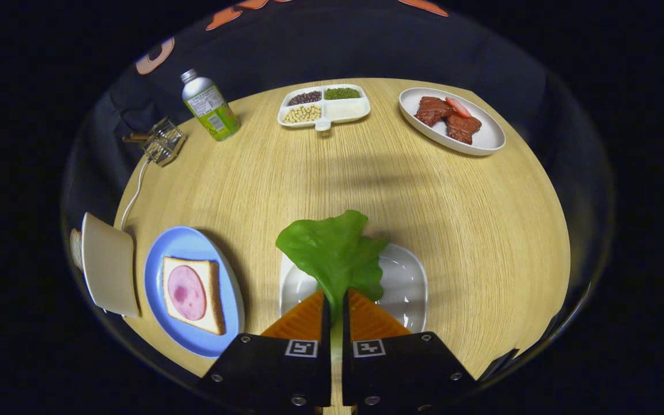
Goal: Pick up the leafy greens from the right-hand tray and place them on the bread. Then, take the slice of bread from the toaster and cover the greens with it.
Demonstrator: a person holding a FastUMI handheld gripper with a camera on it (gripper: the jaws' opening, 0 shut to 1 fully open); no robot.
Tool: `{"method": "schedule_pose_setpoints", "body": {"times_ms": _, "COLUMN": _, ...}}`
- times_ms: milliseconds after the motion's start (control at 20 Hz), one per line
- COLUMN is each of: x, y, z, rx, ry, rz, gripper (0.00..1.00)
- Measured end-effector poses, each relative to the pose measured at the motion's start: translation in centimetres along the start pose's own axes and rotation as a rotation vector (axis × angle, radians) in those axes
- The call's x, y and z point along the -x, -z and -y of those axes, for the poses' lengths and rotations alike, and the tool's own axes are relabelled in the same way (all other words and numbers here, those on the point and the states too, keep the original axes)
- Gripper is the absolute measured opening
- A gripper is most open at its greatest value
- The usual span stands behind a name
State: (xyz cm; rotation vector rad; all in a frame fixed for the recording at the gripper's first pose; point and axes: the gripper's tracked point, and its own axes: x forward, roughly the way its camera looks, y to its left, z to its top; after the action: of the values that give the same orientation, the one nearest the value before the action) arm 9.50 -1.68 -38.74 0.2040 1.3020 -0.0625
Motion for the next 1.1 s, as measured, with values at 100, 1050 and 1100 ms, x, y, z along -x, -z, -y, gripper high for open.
{"method": "schedule_pose_setpoints", "body": {"times_ms": 100, "x": 1.0, "y": -0.1, "z": -0.9, "rx": 0.007, "ry": -0.019, "rz": 0.016, "gripper": 0.08}}
{"method": "schedule_pose_setpoints", "body": {"times_ms": 1050, "x": 2.5, "y": -0.3, "z": -13.2, "rx": 0.121, "ry": -0.157, "rz": 0.023, "gripper": 0.08}}
{"method": "schedule_pose_setpoints", "body": {"times_ms": 1100, "x": 2.2, "y": -0.3, "z": -13.5, "rx": 0.116, "ry": -0.15, "rz": 0.021, "gripper": 0.08}}
